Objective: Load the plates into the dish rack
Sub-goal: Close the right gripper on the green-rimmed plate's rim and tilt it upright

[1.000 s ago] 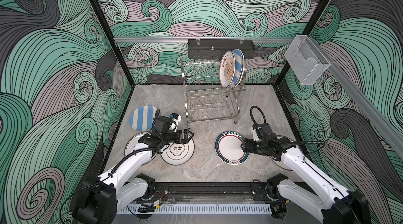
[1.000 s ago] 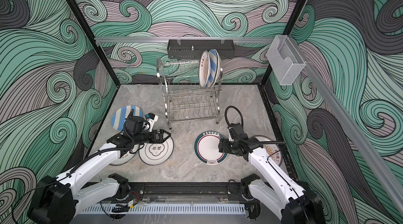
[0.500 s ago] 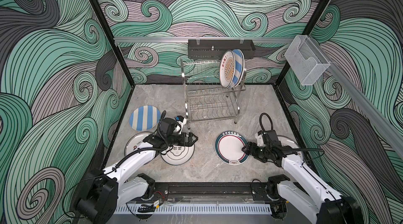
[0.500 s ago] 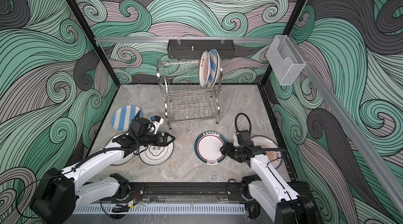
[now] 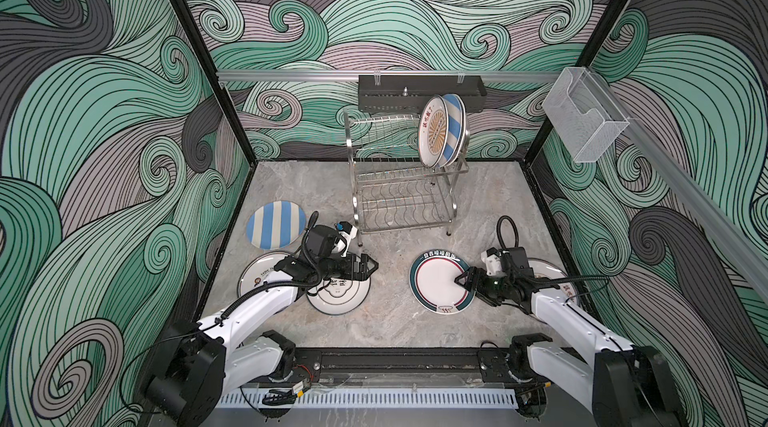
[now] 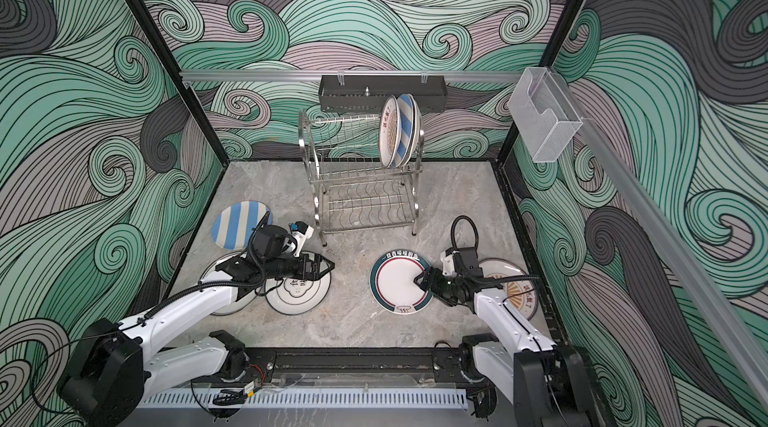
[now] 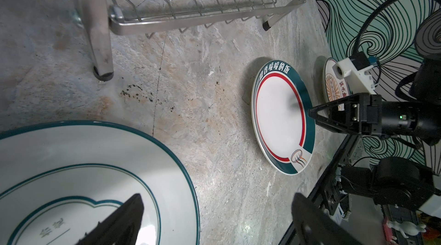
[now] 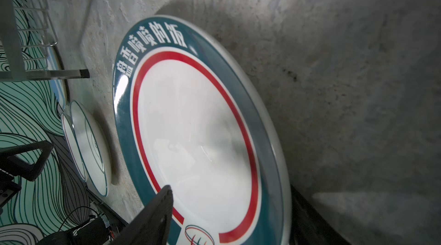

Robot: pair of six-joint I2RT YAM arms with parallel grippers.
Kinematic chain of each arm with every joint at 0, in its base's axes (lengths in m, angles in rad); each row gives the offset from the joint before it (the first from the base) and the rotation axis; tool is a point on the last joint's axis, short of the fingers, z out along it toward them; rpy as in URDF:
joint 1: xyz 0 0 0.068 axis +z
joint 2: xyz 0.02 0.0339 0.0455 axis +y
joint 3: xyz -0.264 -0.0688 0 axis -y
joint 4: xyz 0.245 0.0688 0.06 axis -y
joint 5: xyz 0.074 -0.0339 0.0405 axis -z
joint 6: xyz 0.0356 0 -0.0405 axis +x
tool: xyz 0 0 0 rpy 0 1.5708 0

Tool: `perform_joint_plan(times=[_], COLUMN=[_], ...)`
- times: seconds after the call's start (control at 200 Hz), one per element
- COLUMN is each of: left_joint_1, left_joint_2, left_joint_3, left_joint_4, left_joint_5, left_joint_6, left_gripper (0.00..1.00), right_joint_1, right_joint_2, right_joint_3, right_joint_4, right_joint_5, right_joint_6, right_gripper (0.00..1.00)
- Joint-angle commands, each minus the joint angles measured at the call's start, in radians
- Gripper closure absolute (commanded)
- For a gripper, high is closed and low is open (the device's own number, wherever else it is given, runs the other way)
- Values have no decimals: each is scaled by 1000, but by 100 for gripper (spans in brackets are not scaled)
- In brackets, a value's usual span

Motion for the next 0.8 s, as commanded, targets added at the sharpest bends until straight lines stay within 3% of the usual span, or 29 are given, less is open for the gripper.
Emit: perform_joint_plan(times=[0.0,0.4,0.796], left_joint_1=[-4,-2,-2], left_joint_2=[7,61,42], left_joint_3=[53,104,105], left_joint_4=[-33,-28,-37], left_joint_5=[-9,9,3], left_joint_6=[29,39,46], left_gripper=[1,1,1], right_joint_1=[-6,-10,-10], right_joint_2=[46,65,146], right_joint_3=[-34,-34,-2], right_joint_4=[43,42,63], right_joint_5=[-3,3,-21], right_joint_6=[7,15,1], right_gripper=[32,62,78])
